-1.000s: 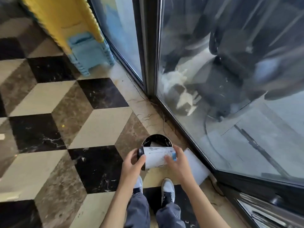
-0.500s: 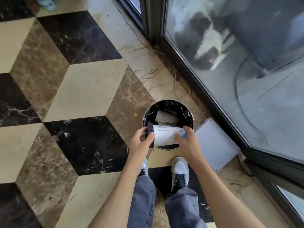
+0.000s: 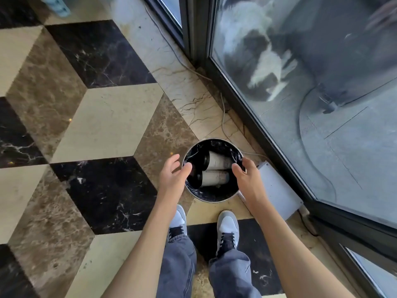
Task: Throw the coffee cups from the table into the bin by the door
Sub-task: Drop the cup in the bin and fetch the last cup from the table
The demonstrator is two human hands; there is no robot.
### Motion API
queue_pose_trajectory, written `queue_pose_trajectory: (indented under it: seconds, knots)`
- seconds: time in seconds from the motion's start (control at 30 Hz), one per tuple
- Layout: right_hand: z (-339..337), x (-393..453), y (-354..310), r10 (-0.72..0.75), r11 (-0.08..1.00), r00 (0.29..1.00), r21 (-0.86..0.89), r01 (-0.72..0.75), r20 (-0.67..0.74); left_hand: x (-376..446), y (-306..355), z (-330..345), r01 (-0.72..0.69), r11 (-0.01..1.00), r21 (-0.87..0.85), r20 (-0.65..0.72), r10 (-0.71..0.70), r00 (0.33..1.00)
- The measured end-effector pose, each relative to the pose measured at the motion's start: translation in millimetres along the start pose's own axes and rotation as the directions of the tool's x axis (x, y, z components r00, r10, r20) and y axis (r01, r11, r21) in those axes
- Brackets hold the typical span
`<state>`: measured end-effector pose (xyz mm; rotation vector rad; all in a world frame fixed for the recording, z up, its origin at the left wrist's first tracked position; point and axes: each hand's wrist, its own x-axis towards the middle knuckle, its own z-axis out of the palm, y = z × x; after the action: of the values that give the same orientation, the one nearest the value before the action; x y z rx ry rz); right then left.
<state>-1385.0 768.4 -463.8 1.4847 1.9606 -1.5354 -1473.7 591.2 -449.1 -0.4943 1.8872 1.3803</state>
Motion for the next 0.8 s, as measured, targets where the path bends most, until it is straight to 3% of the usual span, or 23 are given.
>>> queue_pose_trajectory:
  seconds: [0.2,0.37,0.6,0.8]
  knots:
    - [-32,-65,-108,-0.172,0.985,0.984,-0.004,0.172,0.038,-67,89,-27,-0.173,0.985,0.014,-0.028,0.173,0.985]
    - [-66,-166,-231,-0.410,0.912,0.912,0.006,0.410,0.025,-166,193,-73,-0.389,0.921,0.033,-0.068,0.390,0.918]
    - [-109,-335,-382,-0.719,0.693,0.695,0.056,0.718,-0.001,-317,315,-167,-0.676,0.737,0.001,-0.242,0.656,0.714]
    - [-123,-460,-439,-0.890,0.456,0.449,0.099,0.885,0.082,-433,351,-223,-0.816,0.576,0.052,-0.411,0.757,0.508]
